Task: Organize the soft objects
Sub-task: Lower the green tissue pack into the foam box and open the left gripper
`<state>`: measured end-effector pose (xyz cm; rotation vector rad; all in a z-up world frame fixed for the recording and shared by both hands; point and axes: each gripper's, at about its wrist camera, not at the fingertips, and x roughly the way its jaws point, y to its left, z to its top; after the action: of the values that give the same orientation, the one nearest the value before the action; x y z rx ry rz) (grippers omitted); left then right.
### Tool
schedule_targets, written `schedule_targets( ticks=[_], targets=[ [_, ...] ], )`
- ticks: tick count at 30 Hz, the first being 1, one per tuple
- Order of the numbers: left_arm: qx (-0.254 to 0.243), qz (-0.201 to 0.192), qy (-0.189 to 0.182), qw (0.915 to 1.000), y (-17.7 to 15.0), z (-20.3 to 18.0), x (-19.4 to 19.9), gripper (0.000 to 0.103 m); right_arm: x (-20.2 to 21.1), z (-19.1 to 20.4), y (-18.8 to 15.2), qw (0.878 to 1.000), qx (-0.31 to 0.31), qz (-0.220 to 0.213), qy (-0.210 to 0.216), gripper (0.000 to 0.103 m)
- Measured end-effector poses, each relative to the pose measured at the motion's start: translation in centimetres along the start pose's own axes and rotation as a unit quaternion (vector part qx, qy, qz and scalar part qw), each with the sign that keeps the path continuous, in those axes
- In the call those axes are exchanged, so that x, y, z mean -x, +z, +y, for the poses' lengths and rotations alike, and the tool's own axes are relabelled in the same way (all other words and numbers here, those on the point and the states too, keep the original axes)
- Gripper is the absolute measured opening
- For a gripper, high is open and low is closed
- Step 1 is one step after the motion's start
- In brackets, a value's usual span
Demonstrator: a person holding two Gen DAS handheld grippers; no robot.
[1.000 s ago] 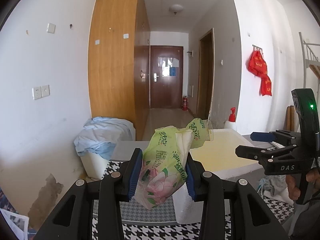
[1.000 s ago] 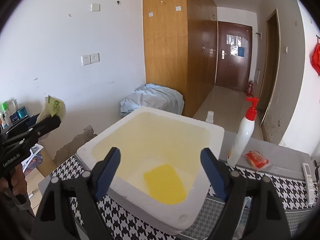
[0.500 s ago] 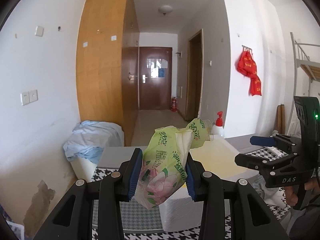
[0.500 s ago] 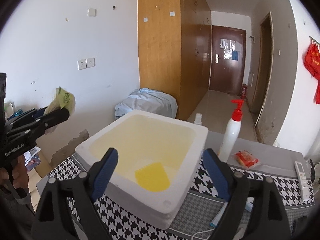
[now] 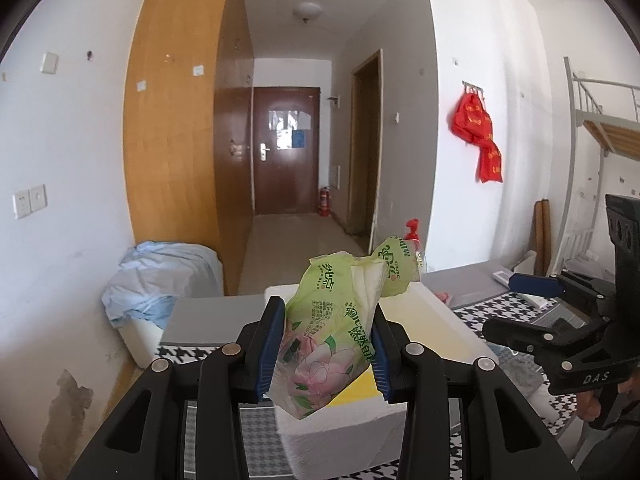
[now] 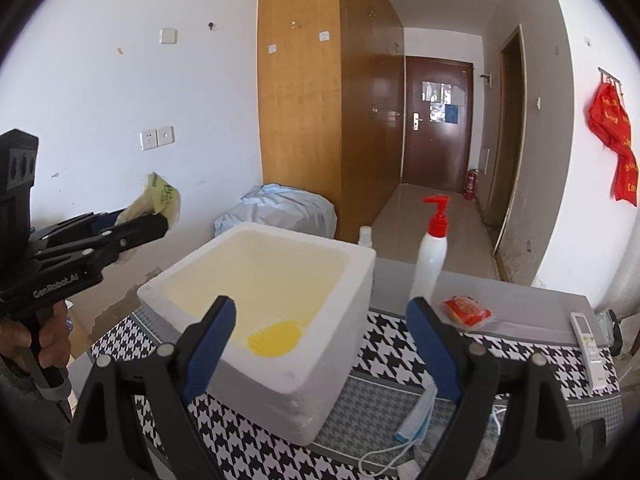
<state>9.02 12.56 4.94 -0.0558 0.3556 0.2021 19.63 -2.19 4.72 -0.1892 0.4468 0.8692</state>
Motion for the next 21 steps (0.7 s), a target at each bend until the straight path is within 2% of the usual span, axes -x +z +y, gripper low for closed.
schedule_targets(
  ticks=[11,21],
  targets=[
    [-0.008,0.022,-0.020,0.9995,0.5,-1.1,-2.3,0.042,0.9,-1.6,-0.7,1.000,-0.012,-0.005,-0.014,0.090],
    [-0.012,0.041,-0.024,0.9988,0.6,-1.9,-4.2,0.042,1.4,-3.0,-1.3,0.999,-0.023,-0.002,-0.028,0.090]
  ],
)
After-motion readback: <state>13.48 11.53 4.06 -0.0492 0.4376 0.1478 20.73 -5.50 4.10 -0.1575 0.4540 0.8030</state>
